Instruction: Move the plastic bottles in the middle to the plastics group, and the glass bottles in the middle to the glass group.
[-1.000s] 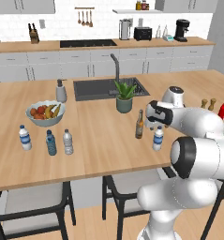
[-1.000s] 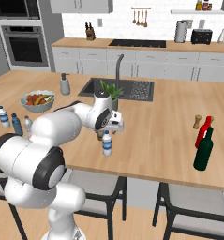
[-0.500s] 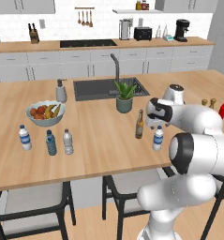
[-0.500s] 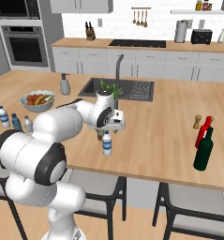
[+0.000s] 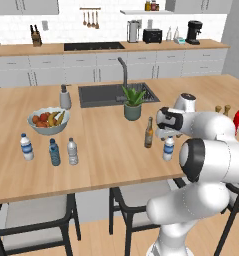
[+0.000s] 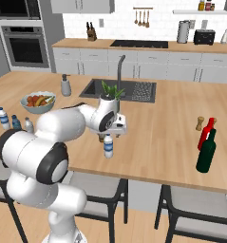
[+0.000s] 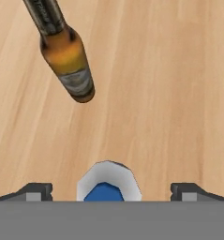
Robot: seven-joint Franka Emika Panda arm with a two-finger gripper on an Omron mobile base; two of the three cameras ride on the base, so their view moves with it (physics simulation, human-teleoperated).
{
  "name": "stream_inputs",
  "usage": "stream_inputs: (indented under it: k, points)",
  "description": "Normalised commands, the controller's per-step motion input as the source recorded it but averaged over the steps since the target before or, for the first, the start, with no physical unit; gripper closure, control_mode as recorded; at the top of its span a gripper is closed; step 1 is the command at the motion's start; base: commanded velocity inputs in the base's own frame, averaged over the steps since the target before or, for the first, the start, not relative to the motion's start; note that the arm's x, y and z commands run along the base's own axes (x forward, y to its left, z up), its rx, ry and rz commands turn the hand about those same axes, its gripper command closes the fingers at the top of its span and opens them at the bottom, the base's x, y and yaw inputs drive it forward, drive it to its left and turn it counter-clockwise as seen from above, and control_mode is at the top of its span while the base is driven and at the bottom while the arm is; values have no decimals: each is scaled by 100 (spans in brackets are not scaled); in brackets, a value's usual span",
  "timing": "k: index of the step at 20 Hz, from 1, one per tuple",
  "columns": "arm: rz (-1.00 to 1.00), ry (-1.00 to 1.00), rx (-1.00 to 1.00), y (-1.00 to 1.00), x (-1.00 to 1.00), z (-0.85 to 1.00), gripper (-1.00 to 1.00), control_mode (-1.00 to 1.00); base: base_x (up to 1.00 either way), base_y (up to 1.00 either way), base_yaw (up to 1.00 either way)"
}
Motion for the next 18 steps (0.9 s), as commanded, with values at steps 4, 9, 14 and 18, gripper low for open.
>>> stream_inputs:
  k: [4, 9, 14, 18]
  points:
    - [6, 1, 0, 0, 0, -18, -100, -100, 0, 0, 0]
    - [7, 0, 0, 0, -1, -7, -100, -100, 0, 0, 0]
    - [3, 0, 0, 0, 0, 0, 100, -100, 0, 0, 0]
    - [0, 0, 0, 0, -1, 0, 100, -100, 0, 0, 0]
